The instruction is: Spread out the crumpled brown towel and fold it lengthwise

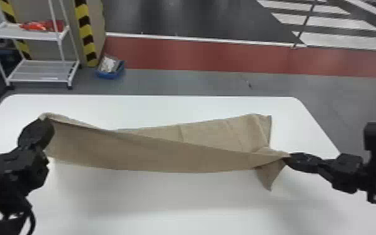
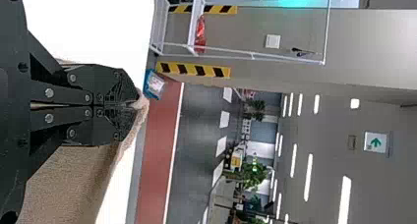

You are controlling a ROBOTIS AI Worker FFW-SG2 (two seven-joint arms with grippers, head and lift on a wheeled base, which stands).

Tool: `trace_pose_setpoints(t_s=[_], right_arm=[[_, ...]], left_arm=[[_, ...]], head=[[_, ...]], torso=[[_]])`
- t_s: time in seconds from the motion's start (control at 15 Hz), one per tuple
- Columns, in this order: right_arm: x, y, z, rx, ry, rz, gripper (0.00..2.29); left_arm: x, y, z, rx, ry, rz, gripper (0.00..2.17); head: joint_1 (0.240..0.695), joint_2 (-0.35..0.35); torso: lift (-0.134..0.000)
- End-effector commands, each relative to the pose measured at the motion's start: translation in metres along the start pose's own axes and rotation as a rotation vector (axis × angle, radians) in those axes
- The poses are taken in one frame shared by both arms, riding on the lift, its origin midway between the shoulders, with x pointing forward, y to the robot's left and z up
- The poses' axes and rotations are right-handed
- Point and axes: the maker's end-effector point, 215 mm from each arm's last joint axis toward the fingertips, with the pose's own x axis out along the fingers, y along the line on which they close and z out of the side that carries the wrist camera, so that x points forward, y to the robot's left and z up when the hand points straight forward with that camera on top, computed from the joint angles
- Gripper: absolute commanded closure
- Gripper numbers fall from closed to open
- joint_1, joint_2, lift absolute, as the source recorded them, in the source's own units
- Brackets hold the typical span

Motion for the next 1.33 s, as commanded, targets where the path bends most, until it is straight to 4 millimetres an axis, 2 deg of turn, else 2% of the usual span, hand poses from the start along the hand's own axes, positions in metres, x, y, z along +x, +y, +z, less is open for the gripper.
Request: trace_pose_setpoints(t_s=[0.0, 0.07, 0.13, 0.27, 0.47, 0.6, 0.8, 1.07, 1.27], right_arm=[[-0.012, 0.021, -0.016, 0.127, 0.043, 0.045, 0.14], [-0.03, 0.021, -0.017, 0.176, 0.002, 0.06, 0.0], [-0.049, 0.017, -0.015, 0.197, -0.045, 0.041, 0.0], [-0.075, 0.015, -0.032, 0.206, -0.076, 0.017, 0.09], [-0.09, 0.023, -0.062, 0.139, -0.102, -0.016, 0.16], [-0.083, 0.036, -0.072, 0.123, -0.142, -0.018, 0.29], [-0.063, 0.057, -0.074, 0.089, -0.193, 0.003, 0.4], [-0.011, 0.053, -0.071, 0.015, -0.15, -0.074, 0.41], [0.011, 0.053, -0.067, -0.011, -0.119, -0.065, 0.48]], left_arm=[[-0.009, 0.006, -0.008, -0.009, 0.003, 0.004, 1.37], [-0.01, 0.005, -0.009, -0.014, 0.005, 0.003, 1.37], [-0.011, 0.005, -0.011, -0.014, 0.008, 0.002, 1.37], [-0.011, 0.007, -0.009, -0.013, 0.005, 0.001, 1.37], [-0.009, 0.007, -0.008, -0.019, 0.004, -0.003, 1.37], [-0.008, 0.005, -0.015, -0.02, 0.015, -0.007, 1.37], [-0.008, 0.002, -0.017, -0.029, 0.01, -0.017, 1.37], [-0.007, 0.004, -0.019, -0.051, 0.002, -0.017, 1.37], [-0.008, 0.004, -0.015, -0.05, -0.006, -0.024, 1.37]], head=[[0.695, -0.127], [0.695, -0.119], [0.695, -0.113], [0.695, -0.133], [0.695, -0.181], [0.695, -0.192], [0.695, -0.184], [0.695, -0.146], [0.695, -0.118]], torso=[[-0.124], [-0.124], [-0.124], [-0.124], [-0.124], [-0.124], [-0.124], [-0.124], [-0.124]])
